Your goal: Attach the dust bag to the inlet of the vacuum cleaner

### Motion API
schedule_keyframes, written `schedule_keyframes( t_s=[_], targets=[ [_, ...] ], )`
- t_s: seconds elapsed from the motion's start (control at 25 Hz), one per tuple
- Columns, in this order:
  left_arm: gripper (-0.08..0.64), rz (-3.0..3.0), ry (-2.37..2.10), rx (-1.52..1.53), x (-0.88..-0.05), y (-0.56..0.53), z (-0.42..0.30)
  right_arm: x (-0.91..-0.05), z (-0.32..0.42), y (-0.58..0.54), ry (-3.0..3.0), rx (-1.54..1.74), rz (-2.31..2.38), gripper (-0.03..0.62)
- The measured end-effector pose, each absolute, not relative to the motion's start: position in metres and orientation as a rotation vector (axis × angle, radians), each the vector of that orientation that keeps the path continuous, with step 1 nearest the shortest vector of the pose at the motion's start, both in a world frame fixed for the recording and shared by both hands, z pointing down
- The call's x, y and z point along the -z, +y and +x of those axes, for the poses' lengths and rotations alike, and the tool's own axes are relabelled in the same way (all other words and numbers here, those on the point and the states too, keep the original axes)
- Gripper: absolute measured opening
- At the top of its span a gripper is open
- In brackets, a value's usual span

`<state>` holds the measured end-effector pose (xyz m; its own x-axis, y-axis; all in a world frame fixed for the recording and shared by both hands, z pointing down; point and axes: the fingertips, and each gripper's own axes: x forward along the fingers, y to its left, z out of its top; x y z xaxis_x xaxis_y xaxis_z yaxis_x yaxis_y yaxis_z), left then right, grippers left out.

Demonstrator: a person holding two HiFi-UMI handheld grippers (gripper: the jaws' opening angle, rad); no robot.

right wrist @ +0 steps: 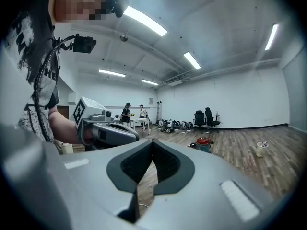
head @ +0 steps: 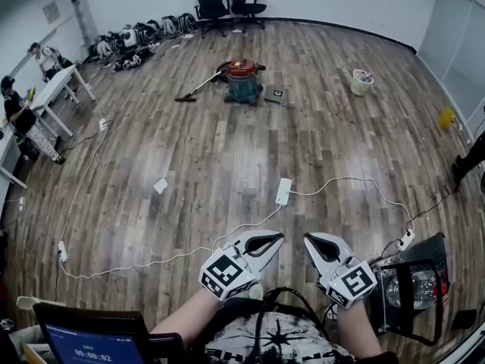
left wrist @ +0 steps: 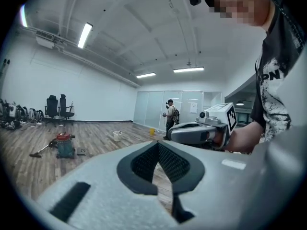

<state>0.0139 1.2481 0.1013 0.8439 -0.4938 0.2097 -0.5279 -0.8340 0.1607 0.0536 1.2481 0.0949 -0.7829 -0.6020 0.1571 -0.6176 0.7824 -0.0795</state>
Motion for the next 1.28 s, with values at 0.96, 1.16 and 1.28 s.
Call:
schedule_keyframes(
  t_s=[0.96, 1.16, 1.28],
  targets=[
    [0.001, 2.87, -0.639, -0.209, -0.111, 1.141, 0.043, -0.102, 0.086, 1.148, -2.768, -0.177, 1.136, 0.003],
    [0.002, 2.855, -0.679, -0.237, -0.115, 1.091, 0.063, -0.107, 0.105, 1.095, -2.802, -0.189, 1.1, 0.003],
    [0.001, 2.841, -0.697, -0.252, -0.115, 1.06, 0.079, -0.106, 0.119, 1.062, -2.819, -0.196, 1.07, 0.003]
  ],
)
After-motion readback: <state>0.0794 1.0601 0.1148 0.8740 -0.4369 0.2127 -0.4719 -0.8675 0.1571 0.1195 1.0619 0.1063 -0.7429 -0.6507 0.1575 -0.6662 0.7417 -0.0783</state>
